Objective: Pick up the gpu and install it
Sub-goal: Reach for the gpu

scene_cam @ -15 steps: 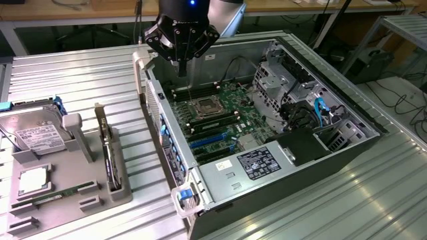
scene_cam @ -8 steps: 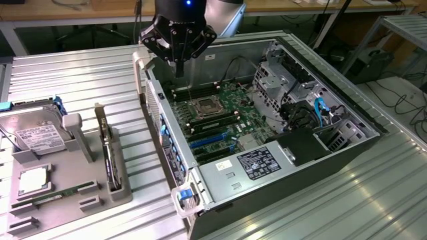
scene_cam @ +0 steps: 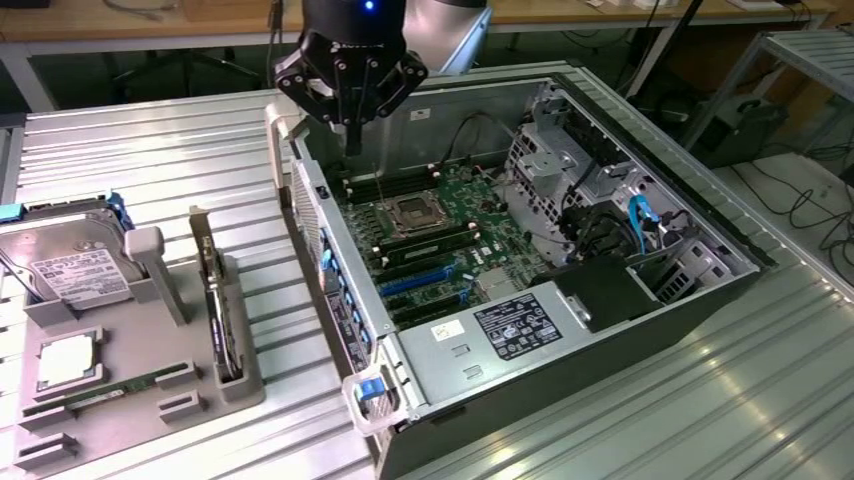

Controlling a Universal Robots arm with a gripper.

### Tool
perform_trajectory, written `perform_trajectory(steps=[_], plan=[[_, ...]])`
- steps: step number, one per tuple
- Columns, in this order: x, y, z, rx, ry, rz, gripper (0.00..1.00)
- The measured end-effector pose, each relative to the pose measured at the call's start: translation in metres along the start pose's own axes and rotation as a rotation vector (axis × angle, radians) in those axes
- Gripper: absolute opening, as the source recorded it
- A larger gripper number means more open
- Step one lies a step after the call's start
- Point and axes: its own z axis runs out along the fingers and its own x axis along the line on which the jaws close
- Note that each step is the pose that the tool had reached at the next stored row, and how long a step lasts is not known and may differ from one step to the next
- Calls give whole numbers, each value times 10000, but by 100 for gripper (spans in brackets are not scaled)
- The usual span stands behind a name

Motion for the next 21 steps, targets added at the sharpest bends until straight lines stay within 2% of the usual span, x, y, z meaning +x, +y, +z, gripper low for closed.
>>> perform_trajectory(steps=[7, 11, 21], plan=[[42, -5, 0, 0, 5, 0, 11], [228, -37, -3, 0, 12, 0, 11], [325, -57, -5, 1, 14, 1, 11]])
